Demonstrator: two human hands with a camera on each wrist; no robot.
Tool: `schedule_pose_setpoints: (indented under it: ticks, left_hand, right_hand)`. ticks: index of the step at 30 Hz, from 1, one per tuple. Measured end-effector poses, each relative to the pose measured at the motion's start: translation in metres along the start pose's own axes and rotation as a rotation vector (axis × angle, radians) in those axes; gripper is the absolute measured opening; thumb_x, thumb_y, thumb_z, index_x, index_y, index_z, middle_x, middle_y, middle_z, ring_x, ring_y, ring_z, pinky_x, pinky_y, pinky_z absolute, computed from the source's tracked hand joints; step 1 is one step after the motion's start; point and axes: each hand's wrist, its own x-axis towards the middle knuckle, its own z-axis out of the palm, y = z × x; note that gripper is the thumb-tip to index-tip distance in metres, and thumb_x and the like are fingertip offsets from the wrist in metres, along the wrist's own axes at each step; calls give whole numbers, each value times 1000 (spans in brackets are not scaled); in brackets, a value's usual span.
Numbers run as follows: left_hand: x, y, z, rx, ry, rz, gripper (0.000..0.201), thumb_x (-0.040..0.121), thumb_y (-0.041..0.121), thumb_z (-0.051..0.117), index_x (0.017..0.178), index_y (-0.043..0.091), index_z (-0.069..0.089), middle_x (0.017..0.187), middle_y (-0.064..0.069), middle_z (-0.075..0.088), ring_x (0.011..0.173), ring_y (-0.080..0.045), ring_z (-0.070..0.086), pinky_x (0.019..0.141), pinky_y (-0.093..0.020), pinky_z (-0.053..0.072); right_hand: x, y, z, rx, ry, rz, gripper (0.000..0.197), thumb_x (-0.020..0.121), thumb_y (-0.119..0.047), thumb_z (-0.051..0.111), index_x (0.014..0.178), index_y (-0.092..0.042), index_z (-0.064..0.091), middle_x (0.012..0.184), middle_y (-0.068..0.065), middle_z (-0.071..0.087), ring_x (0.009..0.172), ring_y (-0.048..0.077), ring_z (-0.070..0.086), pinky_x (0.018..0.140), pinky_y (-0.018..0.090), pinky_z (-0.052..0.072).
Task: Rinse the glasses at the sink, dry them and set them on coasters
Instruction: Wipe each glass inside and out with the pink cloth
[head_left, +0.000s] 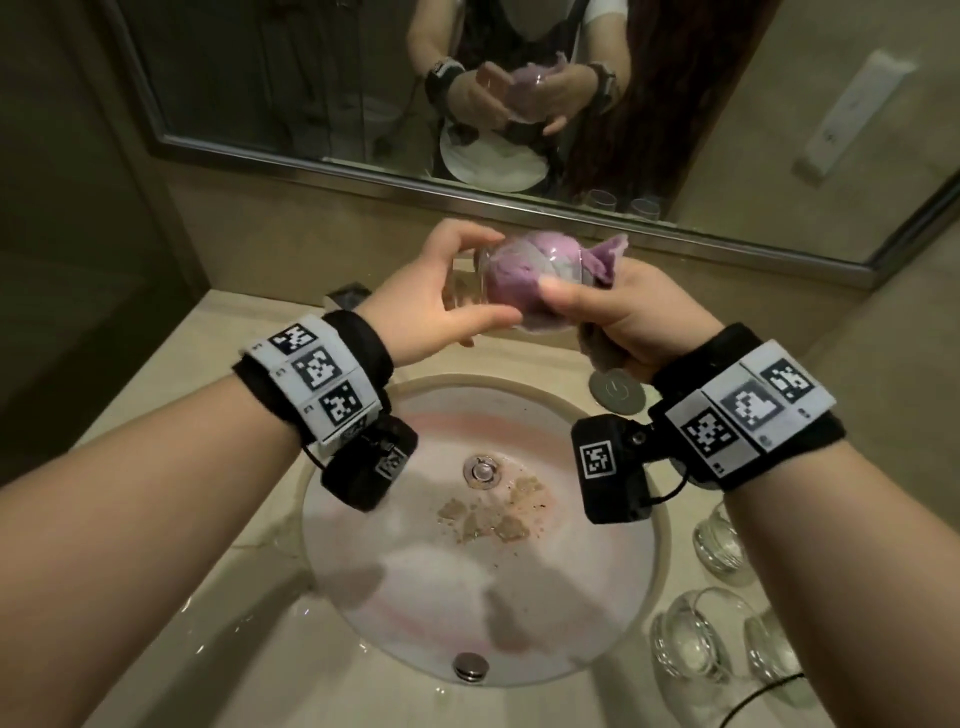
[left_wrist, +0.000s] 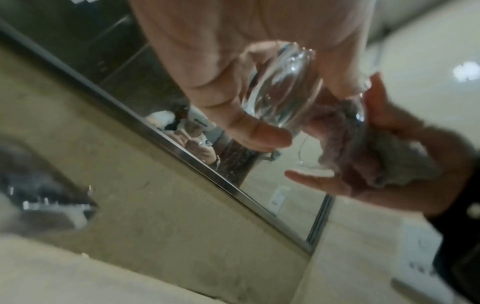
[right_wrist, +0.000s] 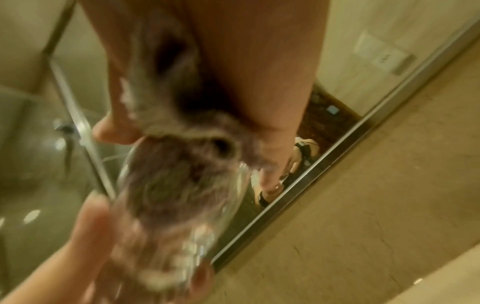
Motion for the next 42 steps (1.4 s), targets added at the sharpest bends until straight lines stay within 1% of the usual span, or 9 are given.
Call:
schedule_pose_setpoints:
  ticks: [4, 7, 11, 15, 22, 28, 33, 37, 42]
  left_hand:
    - [-6, 1, 6, -338, 13, -169, 44, 78, 27, 66, 110, 20, 36, 103, 4, 50, 69, -2, 63, 57, -25, 56]
    - [-10, -1, 2, -390, 29, -219, 46, 68, 38, 66, 103, 25, 39, 101, -1, 53, 69, -7, 61, 56, -24, 53]
    - [-13, 4, 1, -378, 6, -216, 40, 69, 38, 66, 98, 29, 39, 100, -1, 53, 75, -14, 61, 56, -24, 53]
    - [-10, 9, 11, -321, 20, -196, 32, 80, 26, 68, 95, 27, 39, 97, -3, 53, 66, -13, 59, 54, -28, 53]
    - [-12, 8, 7, -686, 124, -357, 24, 86, 22, 62, 104, 26, 48, 91, -9, 62, 66, -23, 60, 46, -24, 47]
    - [-8, 13, 0, -963, 142, -469, 56, 70, 44, 63, 112, 11, 45, 106, -20, 53, 61, -21, 60, 42, -20, 45]
    - [-10, 19, 3, -857, 1, -422, 41, 69, 38, 62, 97, 14, 44, 97, -14, 54, 59, -23, 58, 39, -20, 44]
    - [-14, 19, 6, -642, -102, -353, 36, 72, 34, 61, 95, 16, 40, 89, -8, 55, 60, -20, 57, 42, -22, 44]
    - [-12, 10, 9, -532, 26, -371, 27, 85, 27, 63, 95, 16, 40, 90, -10, 61, 61, -19, 56, 44, -23, 45]
  right_hand:
    - [-6, -3, -14, 52, 107, 14, 32, 98, -24, 43, 79, -13, 66, 44, -4, 58, 34, 3, 47, 33, 13, 35]
    - [-13, -5, -31, 270, 261, -8, 28, 99, -22, 44, 112, -4, 60, 77, 6, 70, 62, 13, 65, 51, 22, 51]
    - [-6, -5, -20, 192, 474, -162, 36, 96, -22, 51, 124, 0, 52, 94, 16, 65, 79, 32, 62, 78, 42, 51]
    - [-1, -3, 20, -39, 433, -259, 39, 90, -27, 54, 127, -12, 56, 112, 8, 65, 97, 20, 61, 87, 38, 50]
    - [-15, 8, 35, -188, 381, -434, 34, 88, -28, 48, 122, -26, 52, 101, -16, 61, 88, -7, 59, 89, 22, 45]
    - [-24, 34, 35, -66, 428, -414, 29, 95, -13, 49, 118, -30, 51, 106, -17, 61, 98, -2, 60, 88, 19, 48]
    - [-7, 24, 28, 518, 420, -196, 22, 97, -9, 44, 113, -10, 59, 103, 6, 69, 97, 19, 65, 89, 35, 53]
    - [1, 13, 17, 497, 383, -87, 32, 96, -17, 48, 122, 2, 55, 111, 18, 66, 101, 29, 64, 92, 43, 50]
    - [-2, 9, 24, 322, 308, -215, 22, 92, -20, 47, 101, -14, 66, 88, 5, 65, 83, 20, 56, 71, 31, 47]
